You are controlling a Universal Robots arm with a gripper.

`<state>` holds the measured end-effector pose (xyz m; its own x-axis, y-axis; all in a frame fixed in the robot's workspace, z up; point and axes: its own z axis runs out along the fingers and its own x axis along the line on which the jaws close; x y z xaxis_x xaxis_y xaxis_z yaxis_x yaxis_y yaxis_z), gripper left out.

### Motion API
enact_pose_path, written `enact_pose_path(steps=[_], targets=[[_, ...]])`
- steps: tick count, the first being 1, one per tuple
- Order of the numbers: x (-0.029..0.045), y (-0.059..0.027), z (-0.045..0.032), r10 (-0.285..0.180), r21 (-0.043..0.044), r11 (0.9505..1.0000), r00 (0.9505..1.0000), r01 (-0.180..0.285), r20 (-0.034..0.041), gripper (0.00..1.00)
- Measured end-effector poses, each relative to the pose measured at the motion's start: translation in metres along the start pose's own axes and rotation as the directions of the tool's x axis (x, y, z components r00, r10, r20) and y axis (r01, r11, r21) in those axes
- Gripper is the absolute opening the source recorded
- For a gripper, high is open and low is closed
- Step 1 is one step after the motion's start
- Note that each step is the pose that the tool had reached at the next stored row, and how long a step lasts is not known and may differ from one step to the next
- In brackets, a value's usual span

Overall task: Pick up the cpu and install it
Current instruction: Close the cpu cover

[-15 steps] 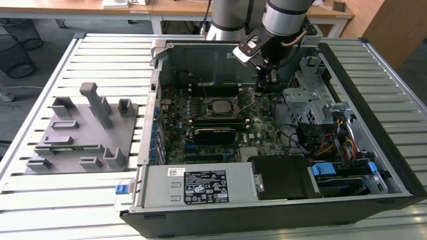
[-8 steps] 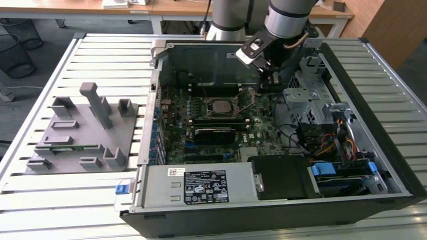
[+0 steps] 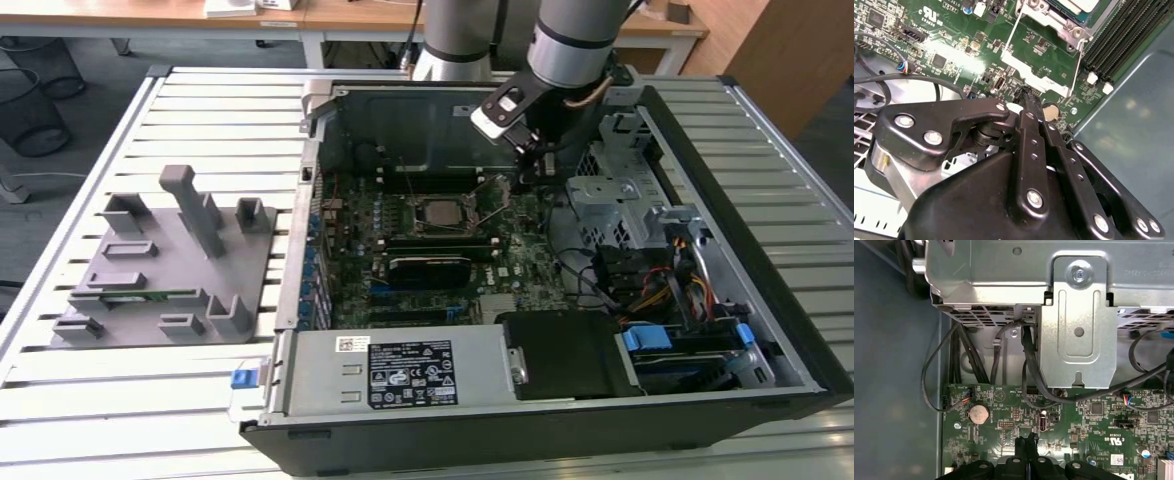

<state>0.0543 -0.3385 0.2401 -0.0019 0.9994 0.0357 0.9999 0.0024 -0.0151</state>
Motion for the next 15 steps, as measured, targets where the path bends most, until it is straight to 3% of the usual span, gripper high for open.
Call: enact_pose_path(steps=[6, 15], targets=[[0.0000, -0.0035, 0.0016, 0.000, 0.0019, 1.0000, 1.0000, 0.000, 0.0000, 0.11], [0.0002, -0.0169, 0.0017, 0.000, 0.0048, 1.0000, 1.0000, 0.000, 0.0001, 0.11]])
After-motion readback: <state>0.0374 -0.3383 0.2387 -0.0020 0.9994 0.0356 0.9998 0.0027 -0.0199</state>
